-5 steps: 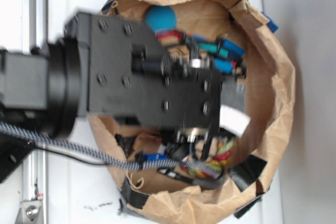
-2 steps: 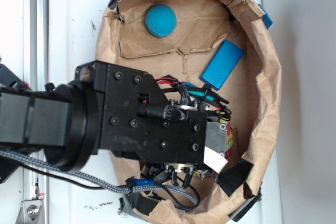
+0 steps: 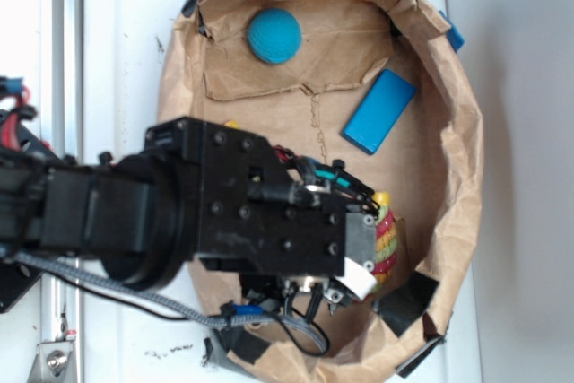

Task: Grab the multicolored rope.

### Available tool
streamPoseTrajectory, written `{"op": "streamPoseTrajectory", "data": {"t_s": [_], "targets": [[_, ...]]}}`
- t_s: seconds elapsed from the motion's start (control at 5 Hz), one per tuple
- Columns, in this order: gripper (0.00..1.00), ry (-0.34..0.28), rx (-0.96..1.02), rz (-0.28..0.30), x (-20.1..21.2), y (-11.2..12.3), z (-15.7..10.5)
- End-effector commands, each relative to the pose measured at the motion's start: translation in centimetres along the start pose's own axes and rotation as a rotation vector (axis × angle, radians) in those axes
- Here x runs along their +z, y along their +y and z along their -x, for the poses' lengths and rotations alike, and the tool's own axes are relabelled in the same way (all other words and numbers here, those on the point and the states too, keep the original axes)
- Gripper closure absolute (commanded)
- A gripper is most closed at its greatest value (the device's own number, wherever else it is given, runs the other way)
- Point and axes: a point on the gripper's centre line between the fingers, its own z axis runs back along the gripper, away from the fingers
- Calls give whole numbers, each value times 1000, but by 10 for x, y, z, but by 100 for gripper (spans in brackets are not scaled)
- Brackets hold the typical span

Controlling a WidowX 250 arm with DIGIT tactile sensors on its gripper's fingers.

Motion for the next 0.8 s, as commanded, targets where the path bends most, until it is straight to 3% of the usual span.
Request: {"op": "streamPoseTrajectory", "data": {"t_s": [0.0,0.2,0.4,0.6], "targets": [[0,-3,0,-34,0,-10,-2],[2,-3,18,-32,0,-8,-3],[100,-10,49,-22,2,-6,-3],[100,-21,49,-28,4,-5,-3]]}}
